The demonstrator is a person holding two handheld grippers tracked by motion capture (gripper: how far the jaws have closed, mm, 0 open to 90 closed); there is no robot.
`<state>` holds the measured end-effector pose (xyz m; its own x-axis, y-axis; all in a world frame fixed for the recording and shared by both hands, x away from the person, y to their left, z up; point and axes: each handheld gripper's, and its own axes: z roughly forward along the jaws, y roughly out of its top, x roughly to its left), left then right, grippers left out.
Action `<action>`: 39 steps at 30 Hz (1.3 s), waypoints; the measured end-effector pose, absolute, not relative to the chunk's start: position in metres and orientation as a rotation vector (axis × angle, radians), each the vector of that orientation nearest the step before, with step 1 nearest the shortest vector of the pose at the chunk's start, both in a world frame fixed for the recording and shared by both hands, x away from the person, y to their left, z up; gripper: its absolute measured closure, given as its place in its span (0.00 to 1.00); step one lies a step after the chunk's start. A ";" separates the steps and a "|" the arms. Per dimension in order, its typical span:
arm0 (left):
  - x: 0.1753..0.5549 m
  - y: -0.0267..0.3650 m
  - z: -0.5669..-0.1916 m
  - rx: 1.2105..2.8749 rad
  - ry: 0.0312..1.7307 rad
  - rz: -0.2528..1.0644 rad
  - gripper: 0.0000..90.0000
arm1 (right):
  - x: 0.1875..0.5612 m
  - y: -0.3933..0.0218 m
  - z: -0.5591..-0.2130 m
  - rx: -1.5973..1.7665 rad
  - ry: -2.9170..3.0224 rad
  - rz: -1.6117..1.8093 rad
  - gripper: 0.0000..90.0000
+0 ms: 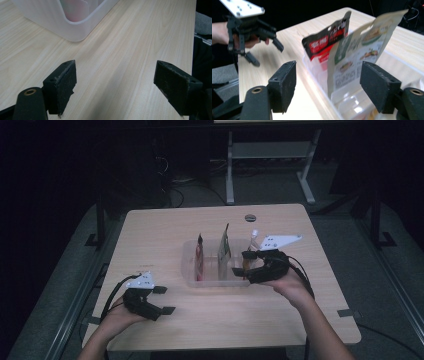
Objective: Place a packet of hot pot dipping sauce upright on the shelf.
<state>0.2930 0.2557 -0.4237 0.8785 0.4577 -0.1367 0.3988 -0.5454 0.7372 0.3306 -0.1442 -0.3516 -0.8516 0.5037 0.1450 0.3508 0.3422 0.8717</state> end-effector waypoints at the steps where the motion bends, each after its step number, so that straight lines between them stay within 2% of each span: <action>1: 0.293 0.255 -0.424 2.213 0.618 0.086 0.20 | 0.328 -0.146 -0.353 0.782 2.446 1.537 0.30; 18: 0.286 0.262 -0.427 2.243 0.619 0.104 0.18 | 0.298 -0.182 -0.378 0.808 2.444 1.469 0.27; 33: 0.272 0.280 -0.437 2.232 0.678 0.117 0.18 | 0.274 -0.216 -0.419 0.928 2.469 1.286 0.25; 39: 0.270 0.272 -0.442 2.260 0.662 0.099 0.18 | 0.266 -0.231 -0.435 0.972 2.474 1.193 0.21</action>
<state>0.2701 0.2721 -0.4424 0.8625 0.4892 -0.1297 0.4300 -0.5731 0.6976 0.2663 -0.2312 -0.4353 -0.7546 0.6515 0.0777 0.4664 0.4494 0.7619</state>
